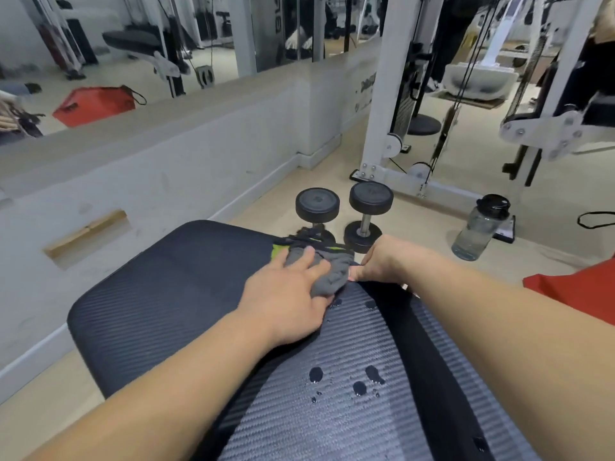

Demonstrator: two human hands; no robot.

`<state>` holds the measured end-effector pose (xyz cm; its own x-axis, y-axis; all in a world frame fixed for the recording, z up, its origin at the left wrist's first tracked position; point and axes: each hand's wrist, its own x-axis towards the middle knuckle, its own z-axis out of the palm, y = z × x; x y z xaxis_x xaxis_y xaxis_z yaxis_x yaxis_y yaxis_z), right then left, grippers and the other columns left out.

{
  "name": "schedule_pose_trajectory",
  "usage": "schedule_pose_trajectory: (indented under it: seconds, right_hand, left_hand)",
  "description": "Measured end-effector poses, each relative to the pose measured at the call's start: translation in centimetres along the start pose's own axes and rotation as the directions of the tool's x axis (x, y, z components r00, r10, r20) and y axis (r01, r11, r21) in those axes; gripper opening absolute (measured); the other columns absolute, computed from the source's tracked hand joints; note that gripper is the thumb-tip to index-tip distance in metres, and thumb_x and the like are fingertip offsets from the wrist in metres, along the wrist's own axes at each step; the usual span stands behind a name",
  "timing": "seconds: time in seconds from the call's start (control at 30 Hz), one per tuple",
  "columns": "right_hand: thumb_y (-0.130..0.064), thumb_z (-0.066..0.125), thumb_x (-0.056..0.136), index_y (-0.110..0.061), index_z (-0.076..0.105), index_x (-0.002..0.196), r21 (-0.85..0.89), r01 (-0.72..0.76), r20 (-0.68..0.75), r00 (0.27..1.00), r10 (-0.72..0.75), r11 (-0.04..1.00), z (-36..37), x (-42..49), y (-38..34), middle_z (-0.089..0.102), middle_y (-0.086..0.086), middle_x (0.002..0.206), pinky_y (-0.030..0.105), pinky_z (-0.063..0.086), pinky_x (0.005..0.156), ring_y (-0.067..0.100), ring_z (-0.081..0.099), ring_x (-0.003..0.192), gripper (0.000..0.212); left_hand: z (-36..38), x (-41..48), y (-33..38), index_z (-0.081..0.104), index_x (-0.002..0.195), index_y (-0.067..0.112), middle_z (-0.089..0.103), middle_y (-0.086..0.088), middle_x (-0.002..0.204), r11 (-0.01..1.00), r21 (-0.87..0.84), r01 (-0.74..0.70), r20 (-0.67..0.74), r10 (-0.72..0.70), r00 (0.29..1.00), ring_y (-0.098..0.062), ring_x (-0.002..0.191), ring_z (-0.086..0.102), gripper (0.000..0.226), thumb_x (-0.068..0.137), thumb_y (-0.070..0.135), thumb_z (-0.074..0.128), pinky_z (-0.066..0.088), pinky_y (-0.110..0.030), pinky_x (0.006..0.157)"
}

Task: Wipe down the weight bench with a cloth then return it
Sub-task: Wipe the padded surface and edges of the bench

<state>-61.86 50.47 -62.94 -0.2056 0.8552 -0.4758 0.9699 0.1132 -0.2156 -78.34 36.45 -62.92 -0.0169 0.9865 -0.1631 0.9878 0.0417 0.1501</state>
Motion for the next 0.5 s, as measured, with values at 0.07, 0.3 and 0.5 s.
schedule_pose_trajectory:
  seconds: [0.07, 0.3, 0.5]
  right_hand:
    - [-0.074, 0.074, 0.074, -0.006, 0.067, 0.130, 0.011, 0.009, -0.002, 1.000, -0.009, 1.000, 0.1, -0.1, 0.2, 0.070, 0.011, 0.126, 0.036, 0.055, 0.090, 0.033, 0.067, 0.114, 0.088]
    - [-0.079, 0.069, 0.074, -0.012, 0.067, 0.133, 0.005, -0.004, -0.006, 1.000, 0.004, 1.000, -0.1, -0.7, -0.1, 0.070, 0.009, 0.126, 0.040, 0.056, 0.095, 0.032, 0.067, 0.113, 0.089]
    - [-0.093, 0.060, 0.050, -0.027, 0.081, 0.087, 0.176, 0.036, -0.131, 0.991, -0.013, 0.984, 1.3, -2.2, 1.2, 0.077, -0.007, 0.090, 0.038, 0.056, 0.089, 0.020, 0.070, 0.089, 0.079]
  left_hand:
    - [-0.4, 0.5, -1.7, 0.019, 0.157, 0.050, 0.009, 0.027, 0.167, 0.999, -0.013, -0.031, -0.012, 0.031, 0.999, -0.013, 0.157, 0.010, 0.063, 0.098, 0.051, 0.041, 0.020, -0.038, 0.126]
    - [-1.0, 1.7, -1.6, 0.031, 0.153, 0.042, 0.018, 0.016, 0.168, 0.977, -0.071, 0.202, -0.086, -0.208, 0.974, -0.025, 0.153, 0.021, 0.058, 0.096, 0.040, 0.043, 0.038, -0.045, 0.115]
    - [-0.1, -0.8, -3.3, 0.028, 0.154, 0.050, 0.019, 0.030, 0.163, 0.995, -0.090, 0.032, -0.116, -0.042, 0.992, -0.007, 0.153, 0.022, 0.060, 0.096, 0.047, 0.045, 0.025, -0.031, 0.124]
